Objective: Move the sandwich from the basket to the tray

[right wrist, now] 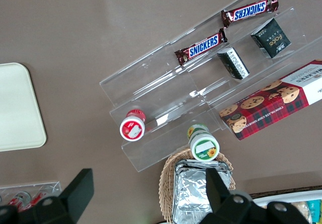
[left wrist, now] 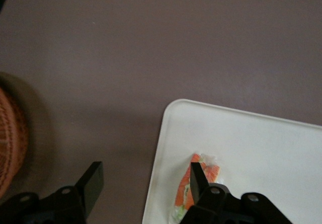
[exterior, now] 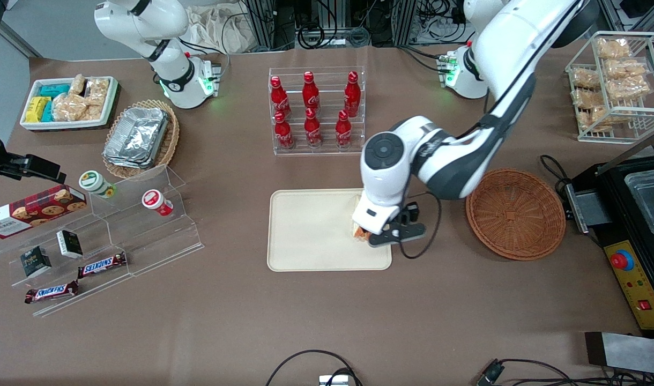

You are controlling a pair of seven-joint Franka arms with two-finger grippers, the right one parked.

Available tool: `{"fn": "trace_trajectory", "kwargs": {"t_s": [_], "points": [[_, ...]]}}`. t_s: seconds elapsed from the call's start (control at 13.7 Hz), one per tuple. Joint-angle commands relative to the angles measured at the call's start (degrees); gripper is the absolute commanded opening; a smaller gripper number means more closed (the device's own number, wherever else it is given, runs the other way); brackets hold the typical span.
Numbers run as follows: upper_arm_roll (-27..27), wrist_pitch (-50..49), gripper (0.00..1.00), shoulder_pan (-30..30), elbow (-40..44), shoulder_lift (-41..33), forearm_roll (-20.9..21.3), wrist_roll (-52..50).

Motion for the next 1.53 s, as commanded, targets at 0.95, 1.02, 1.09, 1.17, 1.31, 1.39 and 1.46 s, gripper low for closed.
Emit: {"fn": "trace_trajectory", "kwargs": {"t_s": [0.95,1.02,1.09,1.17,1.31,1.39,1.46], "points": [[13.0,-16.5,1.0,11.7,1.5,-19.4,-16.6,30.3],[15.4,-16.5,1.0,11.3,-0.2,-21.7,-17.5,33.8],[17.2,-16.4,1.0,11.3,-1.5,-23.6,-17.8,36.8],[18.5,-16.4,1.0,11.3,-2.5,-25.1,-18.4,40.8],[22.7,-16.5,1.0,11.3,-3.6,-28.1,-22.7,49.0],[25.1,-16.4,1.0,11.0,-4.1,-29.5,-24.6,53.0],[27.1,-16.4,1.0,10.9,-5.0,-31.4,-25.7,56.8]]}}
